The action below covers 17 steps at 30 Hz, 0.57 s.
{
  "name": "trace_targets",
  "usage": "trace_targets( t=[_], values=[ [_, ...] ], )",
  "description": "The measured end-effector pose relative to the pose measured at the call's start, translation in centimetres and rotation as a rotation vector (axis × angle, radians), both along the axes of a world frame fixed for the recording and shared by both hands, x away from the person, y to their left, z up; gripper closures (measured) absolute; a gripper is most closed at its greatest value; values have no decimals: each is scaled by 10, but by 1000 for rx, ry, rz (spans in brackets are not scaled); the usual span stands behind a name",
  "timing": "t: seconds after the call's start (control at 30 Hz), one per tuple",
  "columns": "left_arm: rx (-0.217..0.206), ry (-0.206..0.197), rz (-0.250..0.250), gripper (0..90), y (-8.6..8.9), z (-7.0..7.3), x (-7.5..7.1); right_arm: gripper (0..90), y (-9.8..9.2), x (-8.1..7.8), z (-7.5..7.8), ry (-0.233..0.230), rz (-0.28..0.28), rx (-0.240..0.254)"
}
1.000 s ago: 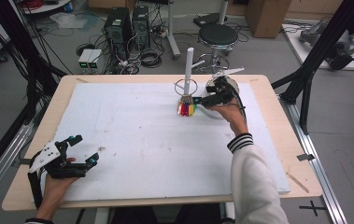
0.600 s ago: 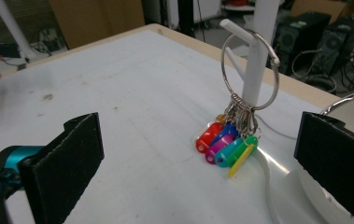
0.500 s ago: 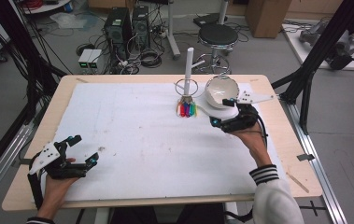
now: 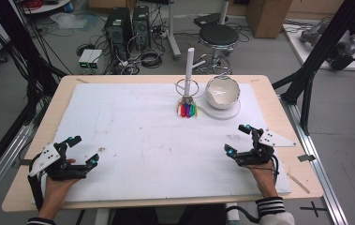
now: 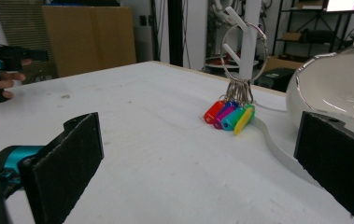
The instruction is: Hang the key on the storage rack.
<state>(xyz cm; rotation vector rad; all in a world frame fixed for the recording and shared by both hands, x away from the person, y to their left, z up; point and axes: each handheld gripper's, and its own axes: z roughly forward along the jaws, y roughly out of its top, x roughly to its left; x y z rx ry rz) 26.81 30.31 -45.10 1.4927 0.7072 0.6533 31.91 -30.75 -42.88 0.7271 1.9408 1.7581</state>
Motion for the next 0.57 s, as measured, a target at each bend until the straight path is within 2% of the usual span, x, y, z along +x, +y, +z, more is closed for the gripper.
trace_targets(
  t=[0.17,0.27,0.57],
  values=[
    [-3,-3,2,17,0,0,-1,9,-5,-1,-14,16,-22,28],
    [-1,-6,2,17,0,0,-1,9,-6,0,-21,22,-28,18],
    [6,-10,0,17,-1,0,-2,9,-7,-5,-22,-23,-47,35]
  ],
)
